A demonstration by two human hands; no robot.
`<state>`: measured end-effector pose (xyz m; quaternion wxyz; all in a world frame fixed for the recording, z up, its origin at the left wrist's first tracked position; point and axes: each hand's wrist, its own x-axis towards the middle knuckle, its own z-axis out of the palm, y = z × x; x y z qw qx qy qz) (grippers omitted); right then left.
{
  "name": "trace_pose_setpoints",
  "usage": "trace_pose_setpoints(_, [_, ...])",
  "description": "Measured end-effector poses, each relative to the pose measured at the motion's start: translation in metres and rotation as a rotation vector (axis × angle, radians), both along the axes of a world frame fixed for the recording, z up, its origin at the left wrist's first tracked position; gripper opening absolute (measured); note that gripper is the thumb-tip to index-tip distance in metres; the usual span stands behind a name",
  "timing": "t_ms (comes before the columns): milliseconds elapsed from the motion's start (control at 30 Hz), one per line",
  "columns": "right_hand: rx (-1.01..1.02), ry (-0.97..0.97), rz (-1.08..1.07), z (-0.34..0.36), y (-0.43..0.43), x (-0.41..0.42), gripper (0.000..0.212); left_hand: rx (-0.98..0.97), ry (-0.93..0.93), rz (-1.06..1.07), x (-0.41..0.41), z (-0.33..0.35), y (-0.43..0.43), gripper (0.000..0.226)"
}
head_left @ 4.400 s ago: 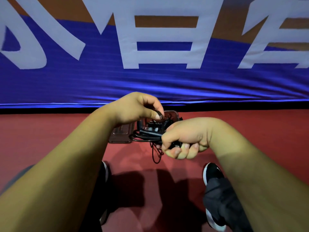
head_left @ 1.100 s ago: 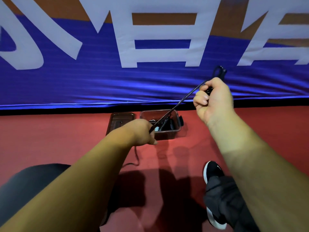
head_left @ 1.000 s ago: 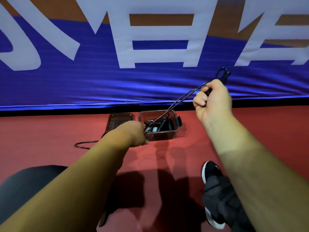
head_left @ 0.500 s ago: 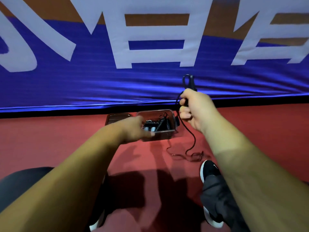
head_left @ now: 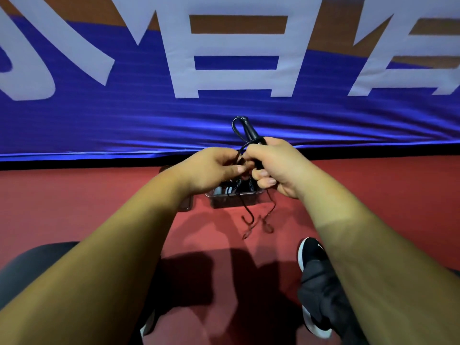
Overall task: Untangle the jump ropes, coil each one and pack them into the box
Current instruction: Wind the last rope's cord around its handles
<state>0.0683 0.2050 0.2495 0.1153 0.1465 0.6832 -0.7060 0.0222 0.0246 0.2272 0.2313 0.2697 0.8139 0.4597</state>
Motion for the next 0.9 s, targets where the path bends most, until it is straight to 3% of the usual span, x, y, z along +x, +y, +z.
trace_pose_setpoints(133, [-0.028,-0.012,0.015,0.001,0.006,0.001,0.006,0.079,-0.079,0.015,0.003,0.016,-0.011,0.04])
trace_pose_setpoints(233, [-0.041,-0.043,0.06,0.001,0.007,0.003,0.012,0.166,-0.145,0.074,0.008,0.024,-0.014,0.054])
trace_pose_setpoints(367, [-0.081,-0.064,0.064,0.001,0.004,0.006,0.015,0.185,-0.146,0.082,0.014,0.027,-0.017,0.04])
trace_pose_setpoints(567, [-0.072,-0.05,0.018,-0.002,0.002,0.004,0.018,0.021,-0.074,0.053,0.021,0.032,-0.021,0.034])
trace_pose_setpoints(800, [-0.003,-0.052,0.12,-0.012,-0.001,0.006,0.025,-0.181,-0.131,-0.031,0.018,0.021,-0.022,0.024])
trace_pose_setpoints(900, [-0.027,-0.041,0.204,-0.005,-0.003,0.009,0.02,-0.175,-0.235,-0.022,0.019,0.017,-0.023,0.019])
